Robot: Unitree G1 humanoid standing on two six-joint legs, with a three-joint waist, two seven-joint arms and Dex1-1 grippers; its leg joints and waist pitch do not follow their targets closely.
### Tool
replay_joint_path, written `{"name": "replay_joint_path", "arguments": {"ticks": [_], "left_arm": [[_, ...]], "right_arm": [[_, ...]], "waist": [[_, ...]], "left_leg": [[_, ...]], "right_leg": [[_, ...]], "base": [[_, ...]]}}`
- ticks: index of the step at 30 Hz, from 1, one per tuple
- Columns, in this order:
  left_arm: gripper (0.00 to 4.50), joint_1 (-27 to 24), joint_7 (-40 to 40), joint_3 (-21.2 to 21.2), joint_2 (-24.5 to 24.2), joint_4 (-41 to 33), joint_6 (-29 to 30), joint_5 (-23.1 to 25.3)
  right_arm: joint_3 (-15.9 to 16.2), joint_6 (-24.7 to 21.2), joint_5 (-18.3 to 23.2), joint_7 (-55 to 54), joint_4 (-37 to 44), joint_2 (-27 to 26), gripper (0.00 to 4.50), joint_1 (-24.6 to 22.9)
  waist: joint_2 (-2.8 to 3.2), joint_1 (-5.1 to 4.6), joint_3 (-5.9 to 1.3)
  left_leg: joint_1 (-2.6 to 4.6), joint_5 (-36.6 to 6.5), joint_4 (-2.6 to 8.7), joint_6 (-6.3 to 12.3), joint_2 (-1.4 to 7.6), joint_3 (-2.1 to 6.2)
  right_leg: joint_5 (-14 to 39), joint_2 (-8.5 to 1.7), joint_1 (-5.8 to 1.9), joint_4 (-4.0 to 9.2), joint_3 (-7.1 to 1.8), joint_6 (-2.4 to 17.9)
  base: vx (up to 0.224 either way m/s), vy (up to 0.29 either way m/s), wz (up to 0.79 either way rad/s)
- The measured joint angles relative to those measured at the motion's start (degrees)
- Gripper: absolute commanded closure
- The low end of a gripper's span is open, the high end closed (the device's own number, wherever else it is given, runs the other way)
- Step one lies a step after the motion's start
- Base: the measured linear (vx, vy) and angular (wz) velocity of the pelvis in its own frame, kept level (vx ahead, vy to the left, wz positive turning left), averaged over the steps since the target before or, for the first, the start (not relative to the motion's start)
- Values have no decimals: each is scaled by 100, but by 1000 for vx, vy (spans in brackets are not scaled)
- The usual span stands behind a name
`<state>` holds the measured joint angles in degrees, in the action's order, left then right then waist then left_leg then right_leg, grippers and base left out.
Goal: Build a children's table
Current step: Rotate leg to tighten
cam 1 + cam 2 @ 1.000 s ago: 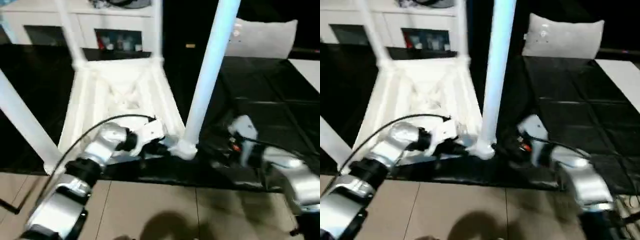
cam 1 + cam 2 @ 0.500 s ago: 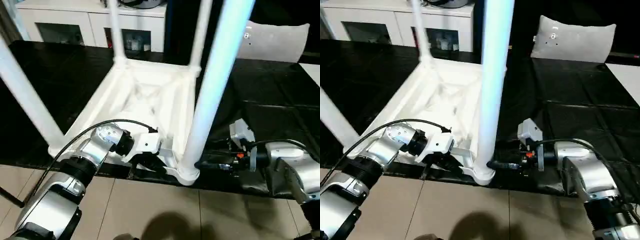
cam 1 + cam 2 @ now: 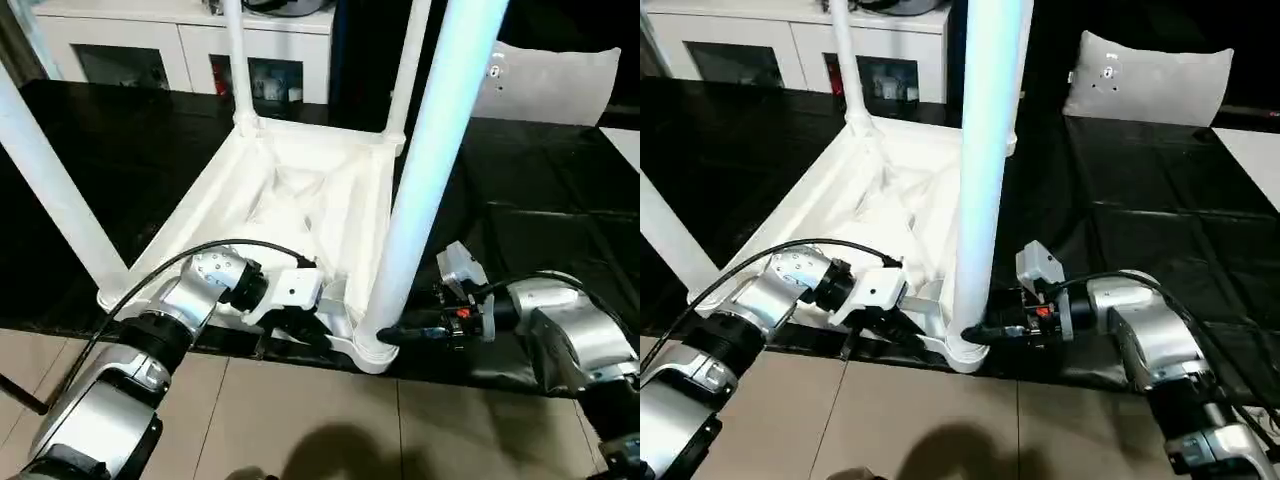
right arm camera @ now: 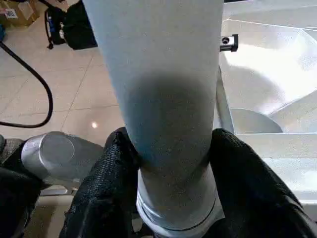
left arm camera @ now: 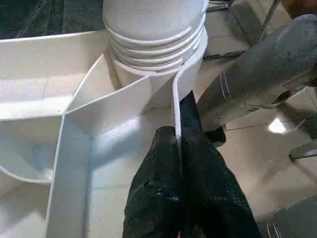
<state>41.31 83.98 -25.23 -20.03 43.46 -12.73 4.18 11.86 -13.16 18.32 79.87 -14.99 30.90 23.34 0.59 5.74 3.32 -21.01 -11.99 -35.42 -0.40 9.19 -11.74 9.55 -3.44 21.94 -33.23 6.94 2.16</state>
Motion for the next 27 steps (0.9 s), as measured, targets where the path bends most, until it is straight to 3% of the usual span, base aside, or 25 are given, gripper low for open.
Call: {"name": "replay_joint_path", "arguments": {"ticks": [7, 11, 16, 19, 21, 23, 26, 27], "left_arm": [[450, -11, 22, 57, 8, -78, 263, -25], [450, -58, -311, 263, 79, -267, 1209, -48], [450, -67, -750, 366, 240, -273, 1662, -47], [450, -122, -1612, 673, 421, -431, 2425, 10], [450, -119, -1892, 729, 565, -481, 2682, 13], [450, -96, -2504, 887, 846, -506, 3054, 66], [450, 12, -3558, 1147, 1336, -425, 3430, 203], [450, 57, -3788, 1193, 1454, -364, 3450, 216]], "right_arm": [[-32, -317, 132, -130, 173, -25, 262, -108], [-319, -994, 169, -1070, 824, -281, 262, -502], [-472, -1172, 39, -1759, 917, -456, 262, -558], [-844, -1487, -314, -3109, 944, -1331, 262, -543], [-927, -1555, -371, -3601, 943, -1513, 262, -517], [-1083, -1630, -562, -4471, 760, -1966, 262, -294], [-1280, -1582, -888, -5970, 392, -2735, 262, 77], [-1286, -1501, -939, -6285, 289, -2835, 227, 166]], "waist": [[-3, 7, -2], [-1, -14, -3], [-1, -221, -3], [1, -430, -2], [11, -506, -3], [5, -654, -2], [7, -780, 0], [9, -792, 1]], "left_leg": [[2, 0, 0, 0, 1, 0], [16, 6, 0, -9, 1, -1], [37, 13, 0, -18, -1, -2], [55, 14, 0, -23, 5, 1], [55, 14, 0, -23, 1, 12], [54, 13, -2, -23, 0, 15], [39, 12, -2, -25, 0, 22], [35, 10, -1, -27, -2, 25]], "right_leg": [[-1, 0, 0, -2, 0, 3], [-4, 0, -8, -3, -2, 6], [-2, 0, -17, 7, -1, 2], [-2, 4, -18, 7, 7, 2], [-2, -1, -17, 24, 21, 2], [-2, 0, -9, 27, 23, 2], [-3, 1, 9, 25, 25, 3], [-3, 2, 12, 25, 26, 3]], "base": [[0, 0, 0], [0, 0, 0], [0, 0, 0], [0, 0, 0], [0, 0, 0], [0, 0, 0], [0, 0, 0], [0, 0, 0]]}}
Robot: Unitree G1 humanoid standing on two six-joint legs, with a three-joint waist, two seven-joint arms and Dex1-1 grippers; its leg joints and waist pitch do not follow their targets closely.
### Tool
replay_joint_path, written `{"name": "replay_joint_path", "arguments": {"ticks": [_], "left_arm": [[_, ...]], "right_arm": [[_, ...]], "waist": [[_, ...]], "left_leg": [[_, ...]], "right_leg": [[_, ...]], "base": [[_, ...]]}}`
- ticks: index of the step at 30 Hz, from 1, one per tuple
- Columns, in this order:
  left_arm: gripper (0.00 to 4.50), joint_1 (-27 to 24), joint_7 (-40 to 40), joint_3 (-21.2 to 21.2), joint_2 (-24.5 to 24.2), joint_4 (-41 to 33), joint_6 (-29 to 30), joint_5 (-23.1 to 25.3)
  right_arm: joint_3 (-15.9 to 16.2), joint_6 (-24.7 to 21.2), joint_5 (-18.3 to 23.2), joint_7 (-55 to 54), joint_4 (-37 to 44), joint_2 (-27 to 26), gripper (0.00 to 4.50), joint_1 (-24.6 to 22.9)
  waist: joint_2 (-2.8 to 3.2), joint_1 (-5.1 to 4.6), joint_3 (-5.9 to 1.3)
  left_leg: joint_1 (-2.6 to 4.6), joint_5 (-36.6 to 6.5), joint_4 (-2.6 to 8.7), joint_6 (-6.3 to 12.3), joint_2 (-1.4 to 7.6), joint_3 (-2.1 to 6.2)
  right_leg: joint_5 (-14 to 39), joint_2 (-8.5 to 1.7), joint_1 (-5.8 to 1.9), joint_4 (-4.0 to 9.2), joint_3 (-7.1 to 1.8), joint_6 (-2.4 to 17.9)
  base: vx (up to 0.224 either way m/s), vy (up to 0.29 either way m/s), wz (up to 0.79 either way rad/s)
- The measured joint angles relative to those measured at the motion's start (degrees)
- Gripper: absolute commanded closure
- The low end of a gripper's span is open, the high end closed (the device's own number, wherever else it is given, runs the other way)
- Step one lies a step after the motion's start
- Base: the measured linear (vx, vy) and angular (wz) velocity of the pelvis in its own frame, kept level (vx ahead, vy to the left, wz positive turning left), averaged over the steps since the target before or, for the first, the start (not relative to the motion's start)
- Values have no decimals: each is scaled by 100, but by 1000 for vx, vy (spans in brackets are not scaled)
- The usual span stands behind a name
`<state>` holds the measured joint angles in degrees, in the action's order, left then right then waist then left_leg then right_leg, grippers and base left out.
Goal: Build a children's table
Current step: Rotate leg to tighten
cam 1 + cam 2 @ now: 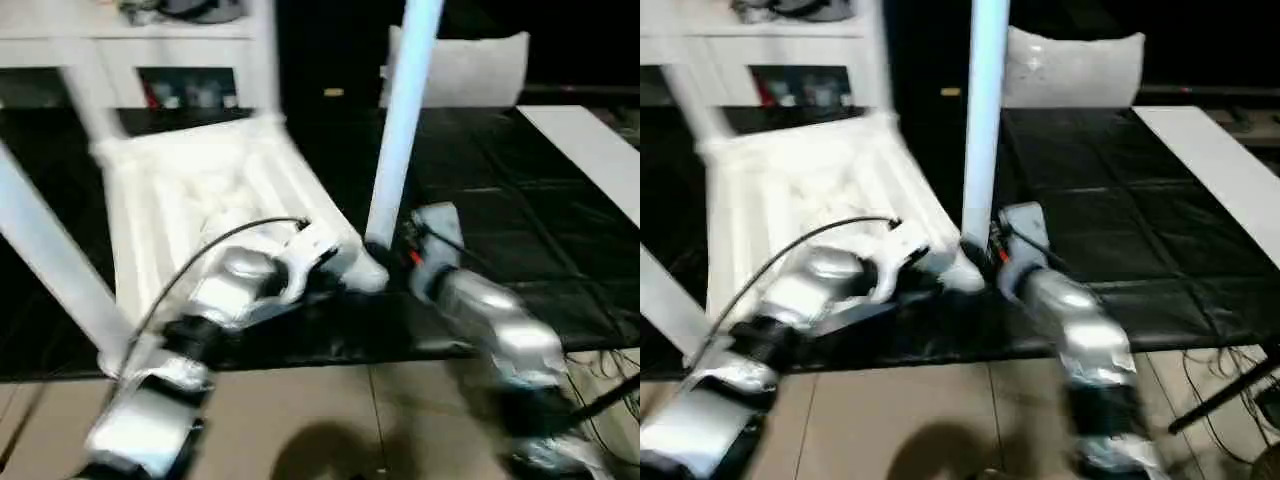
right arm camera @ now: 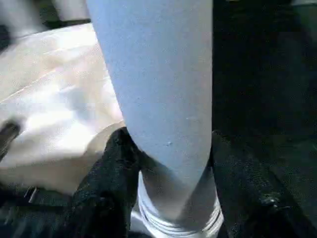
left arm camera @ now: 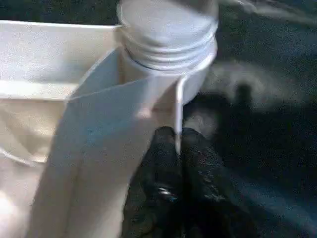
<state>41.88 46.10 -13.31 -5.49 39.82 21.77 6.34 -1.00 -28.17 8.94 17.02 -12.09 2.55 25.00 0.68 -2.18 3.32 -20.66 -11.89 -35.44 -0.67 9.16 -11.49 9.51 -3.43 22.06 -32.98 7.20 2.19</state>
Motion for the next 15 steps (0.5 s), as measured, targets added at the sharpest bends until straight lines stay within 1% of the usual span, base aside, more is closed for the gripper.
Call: {"name": "replay_joint_path", "arguments": {"ticks": [1, 3, 4, 5, 8, 9, 11, 12, 13, 15], "left_arm": [[450, 42, -258, 11, 141, 47, 12, 7], [450, 51, -453, 25, 246, 47, 21, 7], [450, 78, -487, 55, 296, 46, 33, 7], [450, 85, -526, 64, 339, 39, 42, 7], [450, 101, -530, 33, 363, -27, 47, 9], [450, 101, -523, -19, 348, -61, 37, 10], [450, 101, -493, -59, 342, -73, 19, 10], [450, 100, -477, -80, 333, -74, 5, 12], [450, 96, -427, -124, 291, -74, -49, 13], [450, 55, -227, -218, 153, -75, -230, 15]], "right_arm": [[-67, 97, -63, -320, -82, -142, 227, 65], [-128, 236, -105, -580, -167, -270, 192, 95], [-180, 289, -112, -676, -217, -330, 182, 130], [-229, 324, -133, -739, -257, -374, 182, 167], [-283, 394, -182, -784, -245, -402, 149, 163], [-282, 397, -181, -752, -176, -393, 146, 117], [-280, 461, -181, -669, -83, -377, 116, 7], [-268, 469, -180, -650, -32, -357, 116, -38], [-227, 474, -170, -589, 63, -276, 102, -124], [-89, 508, -68, -286, 360, -30, 97, -440]], "waist": [[1, -5, 0], [2, -3, 0], [11, 18, -4], [23, 46, -9], [45, 128, -11], [48, 149, -10], [50, 188, -9], [51, 205, -9], [53, 231, -7], [58, 267, -4]], "left_leg": [[-10, -6, 1, -2, -3, 7], [-33, -19, 1, 0, -3, 10], [-48, -26, 1, 2, -3, 11], [-56, -24, 2, 17, -2, 11], [-94, -23, 11, 32, -2, 9], [-102, -24, 11, 34, -2, 8], [-113, -23, 11, 36, -1, 8], [-112, -22, 9, 35, -1, 7], [-112, -22, 9, 35, -1, 7], [-105, -21, 7, 34, -1, 5]], "right_leg": [[-1, 1, 2, 0, 1, 1], [-9, 2, 19, -2, 1, 13], [-20, 2, 33, -6, 0, 29], [-31, 2, 44, -8, 0, 49], [-22, 2, 91, -16, 0, 52], [-21, 2, 99, -19, 0, 54], [-21, 2, 109, -22, 0, 54], [-23, 2, 109, -22, 0, 56], [-24, 2, 109, -22, 0, 57], [-26, 2, 103, -20, -2, 57]], "base": [[0, 0, 0], [0, 0, 0], [53, -8, 2], [53, -8, 2], [0, 0, 0], [0, 0, 0], [0, 0, 0], [0, 0, 0], [0, 0, 0], [0, 0, 0]]}}
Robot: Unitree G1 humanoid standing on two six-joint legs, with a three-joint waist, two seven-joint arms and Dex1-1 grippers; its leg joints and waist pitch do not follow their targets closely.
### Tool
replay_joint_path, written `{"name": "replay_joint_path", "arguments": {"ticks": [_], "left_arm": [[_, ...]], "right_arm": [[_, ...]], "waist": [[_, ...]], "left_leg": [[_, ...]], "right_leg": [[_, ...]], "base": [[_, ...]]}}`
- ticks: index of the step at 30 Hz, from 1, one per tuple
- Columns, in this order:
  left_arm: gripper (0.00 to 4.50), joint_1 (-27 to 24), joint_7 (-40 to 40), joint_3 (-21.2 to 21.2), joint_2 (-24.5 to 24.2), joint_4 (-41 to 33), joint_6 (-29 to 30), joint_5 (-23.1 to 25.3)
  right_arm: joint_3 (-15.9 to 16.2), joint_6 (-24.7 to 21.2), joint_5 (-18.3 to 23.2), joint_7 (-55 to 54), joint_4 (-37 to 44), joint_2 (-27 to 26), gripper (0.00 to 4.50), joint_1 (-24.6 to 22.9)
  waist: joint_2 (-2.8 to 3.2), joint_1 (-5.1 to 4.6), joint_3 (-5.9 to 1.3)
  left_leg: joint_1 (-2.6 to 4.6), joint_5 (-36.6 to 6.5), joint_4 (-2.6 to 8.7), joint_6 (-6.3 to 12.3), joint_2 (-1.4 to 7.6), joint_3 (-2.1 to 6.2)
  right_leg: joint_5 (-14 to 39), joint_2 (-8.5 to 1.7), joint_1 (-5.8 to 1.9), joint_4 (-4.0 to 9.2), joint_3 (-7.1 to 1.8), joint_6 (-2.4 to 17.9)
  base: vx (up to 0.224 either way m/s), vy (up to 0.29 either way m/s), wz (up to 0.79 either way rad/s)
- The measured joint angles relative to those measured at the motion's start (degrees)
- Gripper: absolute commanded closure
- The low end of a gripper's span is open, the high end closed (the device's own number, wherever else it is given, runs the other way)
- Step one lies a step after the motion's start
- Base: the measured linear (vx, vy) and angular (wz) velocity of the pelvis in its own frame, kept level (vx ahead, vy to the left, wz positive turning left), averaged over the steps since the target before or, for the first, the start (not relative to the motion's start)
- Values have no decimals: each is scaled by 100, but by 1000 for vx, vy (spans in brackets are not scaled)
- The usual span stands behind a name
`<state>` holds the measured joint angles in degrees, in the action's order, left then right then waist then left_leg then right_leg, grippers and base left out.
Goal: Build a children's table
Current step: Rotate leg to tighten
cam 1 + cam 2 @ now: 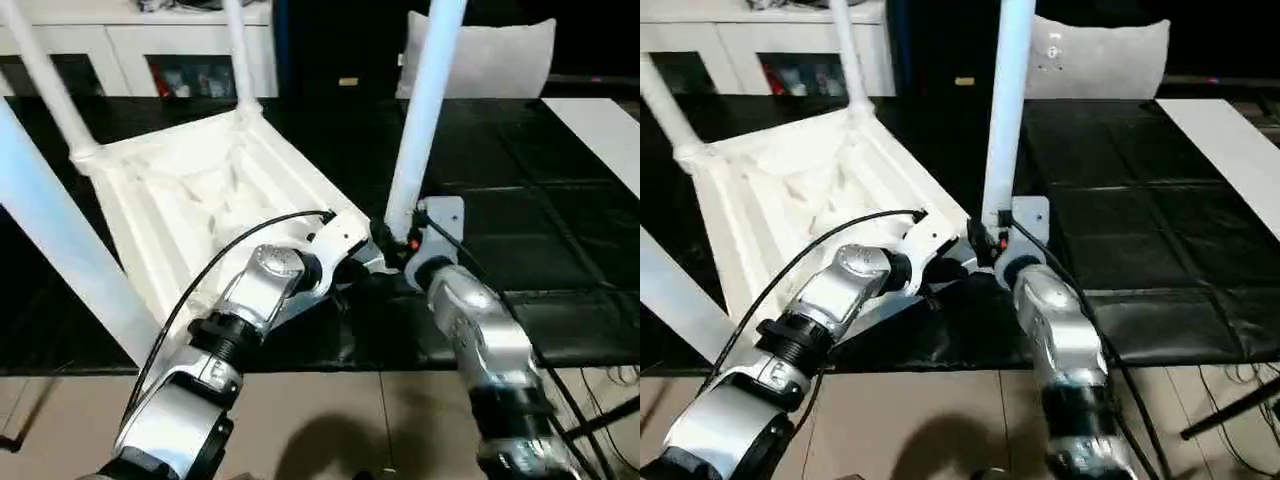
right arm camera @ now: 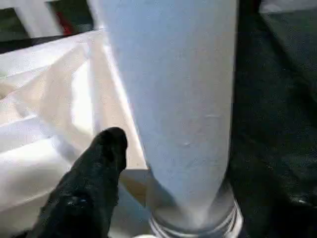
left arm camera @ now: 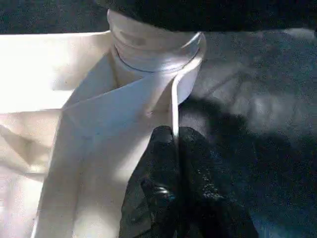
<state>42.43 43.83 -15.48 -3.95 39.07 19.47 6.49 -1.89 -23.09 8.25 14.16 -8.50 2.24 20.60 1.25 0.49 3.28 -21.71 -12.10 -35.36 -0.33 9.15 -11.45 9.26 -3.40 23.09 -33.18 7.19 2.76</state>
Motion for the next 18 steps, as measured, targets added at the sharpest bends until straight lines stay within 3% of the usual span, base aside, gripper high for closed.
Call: {"name": "replay_joint_path", "arguments": {"ticks": [2, 7, 11, 14, 18], "left_arm": [[450, -53, 290, -71, -177, -3, -254, -6], [450, -161, 952, -115, -642, -7, -730, -10], [450, -191, 1498, -250, -938, 13, -1156, -17], [450, -197, 2156, -408, -1221, 67, -1648, -86], [450, -198, 2905, -517, -1469, 97, -2012, -131]], "right_arm": [[46, -1, 169, 480, 421, 339, 77, -387], [0, -8, 481, 1552, 840, 1152, 32, -778], [-42, 8, 575, 2269, 840, 1699, 6, -805], [26, 56, 717, 3001, 805, 2241, 6, -790], [196, 143, 777, 3729, 610, 2569, 6, -617]], "waist": [[18, 59, 11], [39, 121, 23], [39, 156, 24], [40, 235, 24], [39, 347, 24]], "left_leg": [[12, 0, -1, -1, 0, -1], [44, 1, -2, -9, 0, -8], [50, 3, -2, -14, 0, -8], [48, 6, -3, -8, -1, -8], [45, 7, -3, -3, -1, -10]], "right_leg": [[-2, -1, -14, 6, 0, -3], [-1, -1, -42, 10, -9, -35], [-3, 0, -49, 10, -9, -38], [0, -1, -50, 11, -9, -43], [-13, -4, -50, 10, -9, -21]], "base": [[0, 0, 0], [0, 0, 0], [0, 0, 0], [0, 0, 0], [0, 0, 0]]}}
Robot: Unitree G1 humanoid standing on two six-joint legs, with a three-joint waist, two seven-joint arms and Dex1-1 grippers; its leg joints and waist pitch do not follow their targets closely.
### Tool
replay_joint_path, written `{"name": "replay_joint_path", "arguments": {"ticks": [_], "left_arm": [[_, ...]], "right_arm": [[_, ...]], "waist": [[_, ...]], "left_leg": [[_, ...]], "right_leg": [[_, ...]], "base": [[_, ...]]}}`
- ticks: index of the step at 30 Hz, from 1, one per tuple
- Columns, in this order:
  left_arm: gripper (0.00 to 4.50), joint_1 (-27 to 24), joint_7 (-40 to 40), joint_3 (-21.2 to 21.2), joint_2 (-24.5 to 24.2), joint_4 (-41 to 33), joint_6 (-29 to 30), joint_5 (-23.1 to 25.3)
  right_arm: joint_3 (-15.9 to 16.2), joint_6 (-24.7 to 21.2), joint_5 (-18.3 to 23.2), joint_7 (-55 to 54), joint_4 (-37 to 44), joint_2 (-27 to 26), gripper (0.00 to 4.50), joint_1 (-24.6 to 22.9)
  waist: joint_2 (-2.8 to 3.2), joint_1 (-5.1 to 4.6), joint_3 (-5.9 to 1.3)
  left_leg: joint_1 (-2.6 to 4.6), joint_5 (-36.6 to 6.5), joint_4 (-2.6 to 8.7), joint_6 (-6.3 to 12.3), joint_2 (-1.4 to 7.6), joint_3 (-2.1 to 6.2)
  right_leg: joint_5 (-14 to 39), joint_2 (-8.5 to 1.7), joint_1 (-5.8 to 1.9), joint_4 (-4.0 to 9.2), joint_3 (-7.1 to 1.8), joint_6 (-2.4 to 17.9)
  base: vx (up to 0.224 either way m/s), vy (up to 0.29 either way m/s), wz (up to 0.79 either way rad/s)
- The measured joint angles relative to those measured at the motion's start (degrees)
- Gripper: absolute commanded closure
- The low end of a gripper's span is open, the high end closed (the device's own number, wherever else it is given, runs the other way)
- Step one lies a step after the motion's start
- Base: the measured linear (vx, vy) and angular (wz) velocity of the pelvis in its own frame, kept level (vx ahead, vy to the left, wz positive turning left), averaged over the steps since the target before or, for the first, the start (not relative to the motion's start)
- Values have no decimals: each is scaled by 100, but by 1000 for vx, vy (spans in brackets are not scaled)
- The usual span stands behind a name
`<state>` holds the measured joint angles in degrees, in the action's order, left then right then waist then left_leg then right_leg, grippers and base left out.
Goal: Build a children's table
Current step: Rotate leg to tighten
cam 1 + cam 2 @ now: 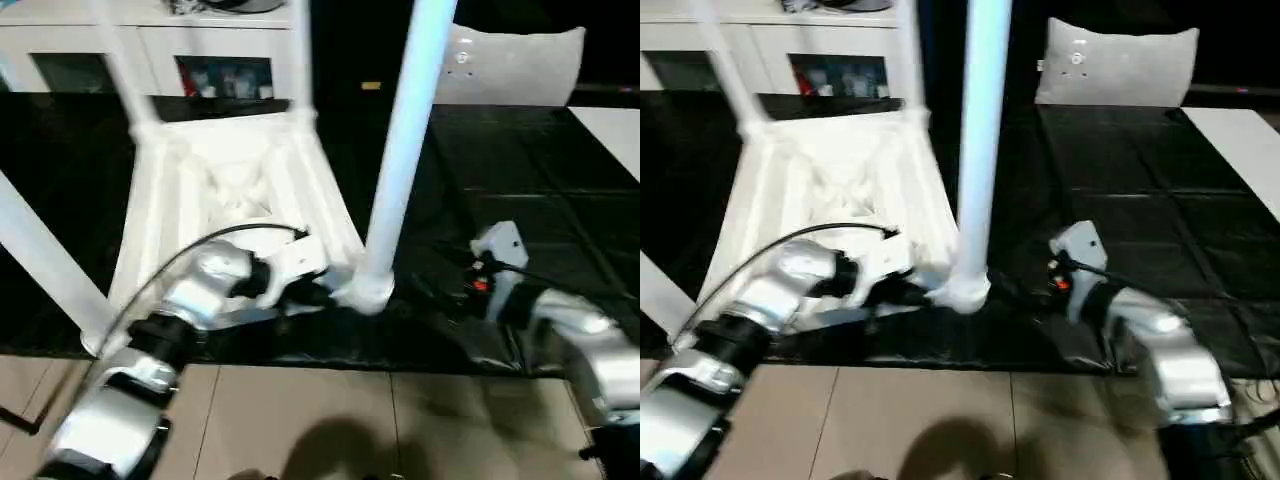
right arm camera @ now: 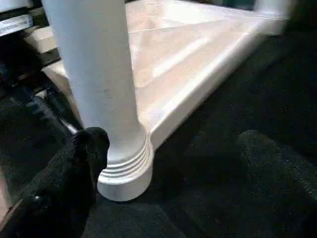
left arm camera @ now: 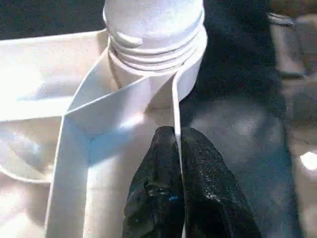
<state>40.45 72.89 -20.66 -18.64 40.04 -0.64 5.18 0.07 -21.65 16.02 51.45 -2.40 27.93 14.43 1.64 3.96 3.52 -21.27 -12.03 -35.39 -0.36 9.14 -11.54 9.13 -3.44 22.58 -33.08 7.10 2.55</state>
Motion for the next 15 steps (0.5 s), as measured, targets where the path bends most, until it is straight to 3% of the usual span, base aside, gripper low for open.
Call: {"name": "replay_joint_path", "arguments": {"ticks": [6, 7, 9, 15], "left_arm": [[450, 30, 787, -218, -107, 7, -473, -88], [450, 33, 902, -254, -99, 7, -518, -110], [450, 37, 1058, -298, -92, 7, -589, -120], [450, 97, 1306, -429, -65, 38, -790, -105]], "right_arm": [[454, 184, 211, 1458, -332, 382, 6, 237], [537, 179, 251, 1661, -339, 410, 31, 267], [636, 124, 312, 1901, -343, 432, 31, 324], [877, 41, 441, 2426, -479, 449, 91, 445]], "waist": [[-4, 163, -1], [-4, 182, -1], [-4, 203, -1], [-5, 257, -1]], "left_leg": [[-2, -3, -4, 6, 0, -8], [-3, -3, -5, 6, 0, -8], [-2, -3, -5, 6, 0, -8], [-1, -2, -8, 5, 0, -8]], "right_leg": [[1, -5, 2, -2, 0, -1], [1, -5, 3, -2, 0, -1], [0, -5, 3, -3, 0, 0], [14, -5, 2, -4, 0, -24]], "base": [[0, 0, 0], [0, 0, 0], [0, 0, 0], [0, 0, 0]]}}
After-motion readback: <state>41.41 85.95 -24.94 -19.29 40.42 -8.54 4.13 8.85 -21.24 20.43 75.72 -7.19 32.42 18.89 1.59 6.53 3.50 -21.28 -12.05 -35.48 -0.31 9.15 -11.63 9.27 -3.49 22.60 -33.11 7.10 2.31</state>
